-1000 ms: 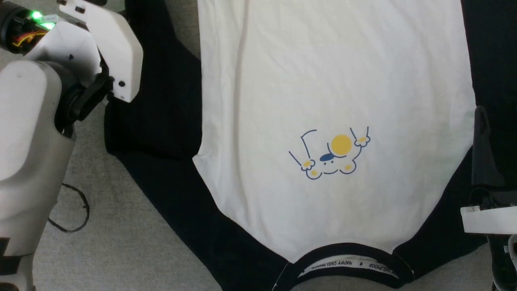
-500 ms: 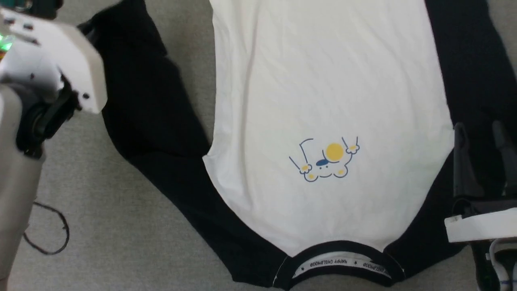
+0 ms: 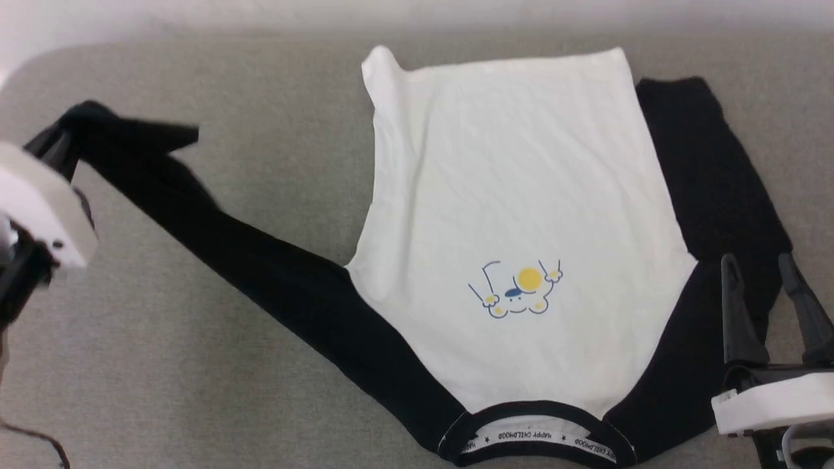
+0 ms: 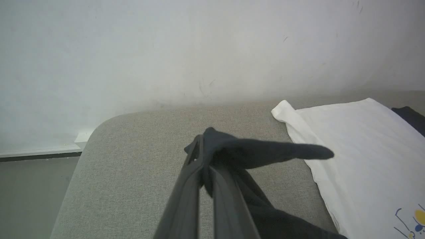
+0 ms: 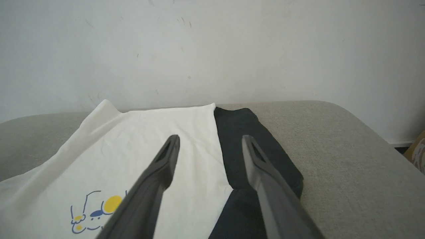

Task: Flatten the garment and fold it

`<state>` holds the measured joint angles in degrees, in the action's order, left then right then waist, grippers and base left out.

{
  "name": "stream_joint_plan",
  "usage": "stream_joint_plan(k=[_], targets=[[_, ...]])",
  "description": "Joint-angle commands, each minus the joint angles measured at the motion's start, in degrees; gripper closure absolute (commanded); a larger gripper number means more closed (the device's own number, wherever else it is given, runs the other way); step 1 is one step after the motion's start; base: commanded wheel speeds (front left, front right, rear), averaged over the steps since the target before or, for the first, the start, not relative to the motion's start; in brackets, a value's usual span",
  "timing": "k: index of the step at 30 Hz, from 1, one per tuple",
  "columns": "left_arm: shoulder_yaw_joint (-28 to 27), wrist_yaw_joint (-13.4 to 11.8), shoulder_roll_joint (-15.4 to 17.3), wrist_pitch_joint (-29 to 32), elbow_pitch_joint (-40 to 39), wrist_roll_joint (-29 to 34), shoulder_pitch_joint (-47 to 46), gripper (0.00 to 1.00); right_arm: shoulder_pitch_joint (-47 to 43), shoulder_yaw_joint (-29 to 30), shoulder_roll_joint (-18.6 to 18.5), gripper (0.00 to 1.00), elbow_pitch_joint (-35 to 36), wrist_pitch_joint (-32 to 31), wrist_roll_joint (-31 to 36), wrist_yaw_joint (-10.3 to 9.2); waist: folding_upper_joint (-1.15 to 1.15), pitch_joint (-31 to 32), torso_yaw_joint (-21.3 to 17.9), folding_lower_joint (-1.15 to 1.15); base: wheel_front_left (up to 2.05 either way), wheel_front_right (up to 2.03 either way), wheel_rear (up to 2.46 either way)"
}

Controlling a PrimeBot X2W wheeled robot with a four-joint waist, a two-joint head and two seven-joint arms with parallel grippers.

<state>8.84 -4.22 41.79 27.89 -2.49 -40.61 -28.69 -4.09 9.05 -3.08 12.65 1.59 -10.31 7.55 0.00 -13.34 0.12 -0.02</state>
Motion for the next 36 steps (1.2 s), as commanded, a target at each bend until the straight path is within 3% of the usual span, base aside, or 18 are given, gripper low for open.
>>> stream_joint_plan(k=[1,11,21,27,36], targets=[[-1.39,-0.77,0.12,-1.33,-1.1,-0.84,2.44,1.0,-0.79,0.13,0.18,0.0,-0.06,0.05,-0.43,-0.06,0.0,4.44,1.18,0.02,0.0,0.0,0.0],[-6.32,-2.79,-0.44,-5.67,-7.34,-3.53,14.11,1.0,-3.3,1.15,0.19,0.0,0.3,-0.29,-1.63,-0.06,0.0,7.99,2.64,0.02,0.0,0.0,0.0],[0.85,-1.7,-3.55,-4.98,-11.61,-0.65,9.29,1.0,-3.31,0.52,0.2,0.0,1.06,-0.25,-2.27,-0.06,0.0,7.42,2.04,0.02,0.0,0.0,0.0],[8.15,-2.29,-8.22,-4.17,-14.09,4.09,2.84,1.0,-3.07,0.77,0.2,0.0,0.97,-0.34,-2.54,-0.06,0.0,6.86,0.63,0.02,0.0,0.0,0.0],[20.77,-1.81,-19.64,-6.01,-12.94,11.1,-6.06,1.0,-2.49,1.14,0.2,0.0,0.92,-0.34,-2.93,-0.06,0.0,5.42,-1.0,0.02,0.0,0.0,0.0]])
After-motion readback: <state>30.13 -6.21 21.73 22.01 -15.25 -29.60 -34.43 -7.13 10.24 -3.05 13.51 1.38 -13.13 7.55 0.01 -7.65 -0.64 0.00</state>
